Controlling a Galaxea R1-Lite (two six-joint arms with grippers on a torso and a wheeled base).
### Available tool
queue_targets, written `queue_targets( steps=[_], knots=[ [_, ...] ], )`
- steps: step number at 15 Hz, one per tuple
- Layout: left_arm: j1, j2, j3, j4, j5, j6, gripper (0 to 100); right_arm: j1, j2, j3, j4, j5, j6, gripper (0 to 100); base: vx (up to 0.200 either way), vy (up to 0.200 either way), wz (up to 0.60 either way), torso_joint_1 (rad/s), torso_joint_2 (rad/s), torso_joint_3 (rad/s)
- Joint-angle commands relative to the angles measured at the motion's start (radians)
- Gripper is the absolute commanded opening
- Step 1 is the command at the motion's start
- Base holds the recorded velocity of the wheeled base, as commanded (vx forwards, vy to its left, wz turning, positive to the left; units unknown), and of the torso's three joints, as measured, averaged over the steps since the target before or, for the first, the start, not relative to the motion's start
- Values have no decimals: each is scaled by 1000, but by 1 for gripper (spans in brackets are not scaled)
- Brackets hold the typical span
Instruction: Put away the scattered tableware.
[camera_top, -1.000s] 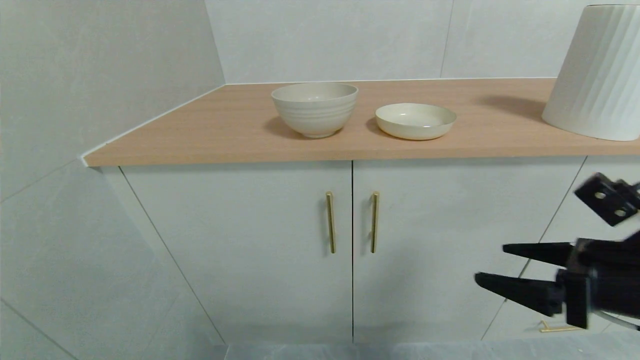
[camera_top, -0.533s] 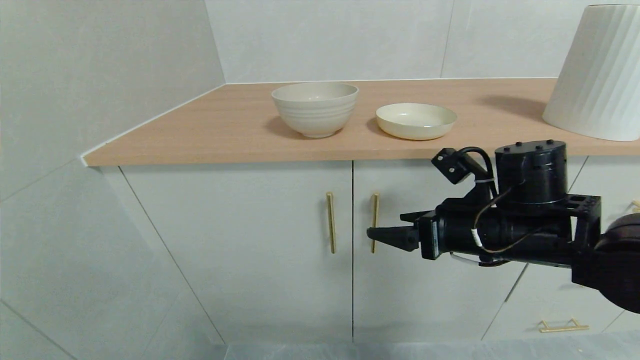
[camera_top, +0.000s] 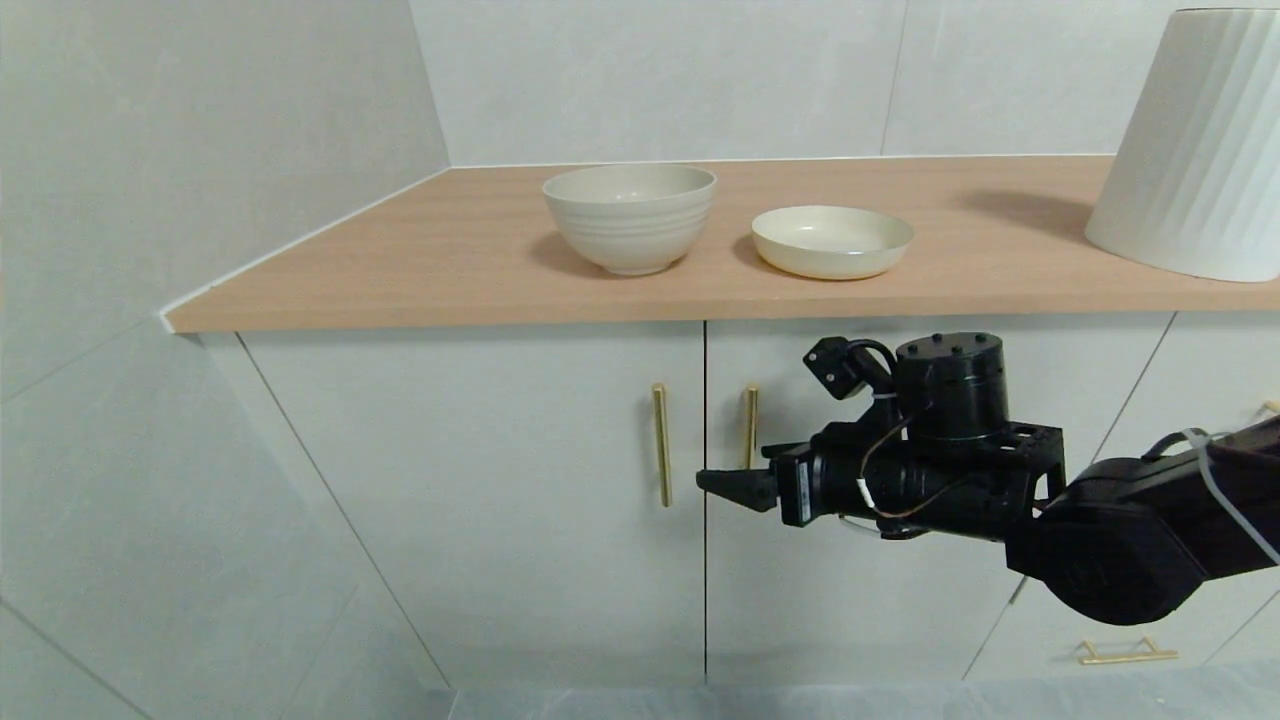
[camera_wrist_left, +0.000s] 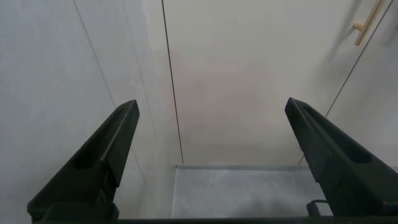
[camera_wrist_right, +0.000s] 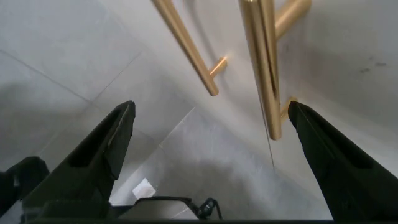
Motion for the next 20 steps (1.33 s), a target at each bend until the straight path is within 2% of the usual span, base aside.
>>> queue_targets(
  steps=[1,6,10,20],
  knots=[
    [0,0,0,0,0,0,100,1,35,1,-38,-2,4,100,0,0,0,0,0,0],
    [0,0,0,0,0,0,100,1,71,-2,-108,-22,30,100,0,0,0,0,0,0],
    [0,0,0,0,0,0,100,17,71,5,-203,-21,108,100,0,0,0,0,0,0],
    [0,0,0,0,0,0,100,62,8,59,-206,14,142,100,0,0,0,0,0,0]
  ],
)
